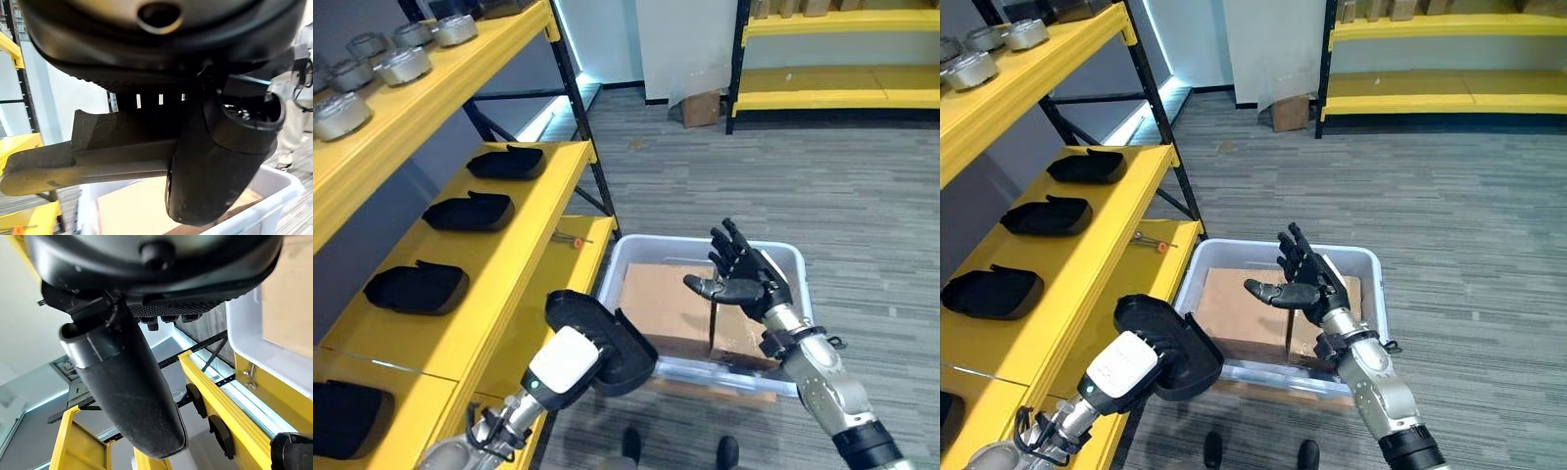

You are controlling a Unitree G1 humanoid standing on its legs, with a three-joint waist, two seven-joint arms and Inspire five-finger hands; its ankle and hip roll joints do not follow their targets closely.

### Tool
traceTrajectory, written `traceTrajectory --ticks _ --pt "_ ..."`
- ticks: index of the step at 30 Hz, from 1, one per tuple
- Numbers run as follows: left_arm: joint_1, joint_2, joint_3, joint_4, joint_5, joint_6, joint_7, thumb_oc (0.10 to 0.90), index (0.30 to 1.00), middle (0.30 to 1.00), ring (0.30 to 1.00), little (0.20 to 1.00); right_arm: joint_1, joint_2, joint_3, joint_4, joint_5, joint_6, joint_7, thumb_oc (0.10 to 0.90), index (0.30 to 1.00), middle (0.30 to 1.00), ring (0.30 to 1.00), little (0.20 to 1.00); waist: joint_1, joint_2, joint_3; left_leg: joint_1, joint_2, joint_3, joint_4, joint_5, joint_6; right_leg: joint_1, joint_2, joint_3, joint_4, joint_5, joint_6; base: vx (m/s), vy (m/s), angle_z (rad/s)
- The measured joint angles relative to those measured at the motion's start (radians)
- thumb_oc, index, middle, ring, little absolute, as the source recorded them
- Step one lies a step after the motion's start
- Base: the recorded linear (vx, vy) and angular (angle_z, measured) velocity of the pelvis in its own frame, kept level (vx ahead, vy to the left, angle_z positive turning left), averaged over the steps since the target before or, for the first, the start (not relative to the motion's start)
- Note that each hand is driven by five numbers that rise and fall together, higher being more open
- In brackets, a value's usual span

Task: Move parts from the plastic box to the shelf.

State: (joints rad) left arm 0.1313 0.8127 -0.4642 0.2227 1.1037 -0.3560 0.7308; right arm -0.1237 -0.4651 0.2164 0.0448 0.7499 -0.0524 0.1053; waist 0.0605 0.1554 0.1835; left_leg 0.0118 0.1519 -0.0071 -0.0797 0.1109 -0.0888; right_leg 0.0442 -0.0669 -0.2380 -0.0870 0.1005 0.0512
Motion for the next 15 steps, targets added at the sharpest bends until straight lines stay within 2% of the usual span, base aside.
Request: traceTrajectory --ticks 2,3,4,5,6,7,8,9,11,12,14,15 --pt "0.013 -0.001 0.026 -0.032 0.001 0.003 0.000 0.400 0.300 0.300 0.300 0.300 -0.002 0.008 0.005 0.001 0.000 0.015 -0.005 0.900 1.000 1.000 1.000 1.000 0.034 0.002 0.002 -0.035 0.001 -0.023 0.019 0.011 -0.012 -0.007 0.001 -0.031 0.000 -0.011 -0.002 -0.15 0.001 0.47" --pt "0.020 -0.001 0.056 -0.064 0.002 0.002 0.001 0.400 0.300 0.300 0.300 0.300 -0.001 0.023 0.008 0.002 -0.001 0.013 -0.005 0.900 1.000 1.000 1.000 1.000 0.047 0.002 0.006 -0.074 -0.011 -0.023 0.042 0.029 -0.035 -0.019 0.003 -0.062 0.001 -0.010 -0.001 -0.28 -0.017 0.93" --pt "0.012 -0.001 0.097 -0.120 0.002 -0.001 0.001 0.400 0.300 0.300 0.300 0.300 0.012 0.028 0.030 0.004 -0.001 0.006 -0.011 0.900 1.000 1.000 1.000 1.000 0.048 -0.014 0.021 -0.123 -0.043 -0.001 0.037 0.126 -0.060 -0.024 -0.021 -0.131 0.003 -0.009 -0.005 -0.25 -0.028 1.54" --pt "0.001 0.008 0.133 -0.185 0.001 -0.002 0.004 0.400 0.300 0.300 0.300 0.300 0.029 0.023 0.046 0.003 0.000 0.003 -0.016 0.900 1.000 1.000 1.000 1.000 0.047 -0.038 0.040 -0.142 -0.067 0.049 -0.008 0.235 -0.079 -0.025 -0.052 -0.188 0.008 -0.011 -0.027 -0.24 -0.010 1.68" --pt "-0.010 0.023 0.153 -0.227 -0.002 -0.003 0.029 0.400 0.300 0.300 0.300 0.300 0.034 0.018 0.066 0.004 0.000 0.003 -0.015 0.900 1.000 1.000 1.000 1.000 0.061 -0.057 0.063 -0.153 -0.063 0.130 0.003 0.249 -0.098 -0.016 -0.067 -0.229 -0.002 -0.011 -0.058 -0.17 0.014 1.23" --pt "-0.028 0.037 0.156 -0.239 -0.006 -0.016 0.059 0.400 0.300 0.300 0.300 0.300 0.048 0.022 0.086 0.002 0.000 0.007 -0.009 0.900 1.000 1.000 1.000 1.000 0.079 -0.083 0.079 -0.168 -0.064 0.221 0.110 0.132 -0.047 -0.005 -0.086 -0.257 -0.005 -0.002 -0.062 -0.18 0.025 1.00" --pt "-0.045 0.062 0.160 -0.238 -0.014 -0.034 0.071 0.400 0.300 0.300 0.300 0.300 0.080 0.023 0.101 -0.007 0.010 0.008 0.003 0.900 1.000 1.000 1.000 1.000 0.073 -0.125 0.090 -0.165 -0.061 0.308 0.262 0.002 -0.009 0.011 -0.124 -0.293 0.001 -0.008 -0.068 -0.19 0.064 1.00" --pt "-0.046 0.079 0.165 -0.234 -0.030 -0.046 0.083 0.400 0.300 0.300 0.300 0.300 0.090 0.023 0.105 -0.016 0.010 0.008 0.006 0.900 1.000 1.000 1.000 1.000 0.056 -0.140 0.090 -0.149 -0.041 0.338 0.319 -0.033 -0.013 0.021 -0.135 -0.308 0.002 -0.017 -0.061 -0.21 0.089 0.96" --pt "-0.052 0.081 0.164 -0.218 -0.070 -0.091 0.091 0.400 0.300 0.300 0.300 0.300 0.092 0.027 0.092 -0.022 0.012 0.003 0.007 0.900 1.000 1.000 1.000 1.000 0.036 -0.135 0.089 -0.093 0.010 0.368 0.376 -0.083 -0.009 0.030 -0.144 -0.341 0.018 -0.021 -0.055 -0.21 0.200 0.76" --pt "-0.077 0.064 0.153 -0.202 -0.130 -0.143 0.086 0.400 0.300 0.300 0.300 0.300 0.107 0.030 0.067 -0.038 0.022 -0.012 0.002 0.900 1.000 1.000 1.000 1.000 -0.007 -0.134 0.089 -0.066 0.042 0.411 0.403 -0.107 -0.007 0.032 -0.161 -0.385 0.043 -0.025 -0.044 -0.17 0.264 0.80" --pt "-0.089 0.017 0.150 -0.203 -0.224 -0.202 0.075 0.400 0.300 0.300 0.300 0.300 0.109 0.036 0.029 -0.041 0.022 -0.016 0.001 0.900 1.000 1.000 1.000 1.000 -0.012 -0.129 0.087 -0.012 -0.002 0.388 0.279 -0.112 -0.003 -0.005 -0.188 -0.370 0.110 -0.025 -0.008 -0.12 0.240 0.51" --pt "-0.103 -0.009 0.147 -0.202 -0.260 -0.223 0.054 0.400 0.300 0.300 0.300 0.300 0.112 0.044 0.015 -0.041 0.021 -0.018 -0.009 0.900 1.000 1.000 1.000 1.000 -0.016 -0.132 0.085 -0.004 -0.024 0.371 0.246 -0.116 0.004 -0.009 -0.202 -0.366 0.121 -0.022 -0.004 -0.13 0.263 0.52"
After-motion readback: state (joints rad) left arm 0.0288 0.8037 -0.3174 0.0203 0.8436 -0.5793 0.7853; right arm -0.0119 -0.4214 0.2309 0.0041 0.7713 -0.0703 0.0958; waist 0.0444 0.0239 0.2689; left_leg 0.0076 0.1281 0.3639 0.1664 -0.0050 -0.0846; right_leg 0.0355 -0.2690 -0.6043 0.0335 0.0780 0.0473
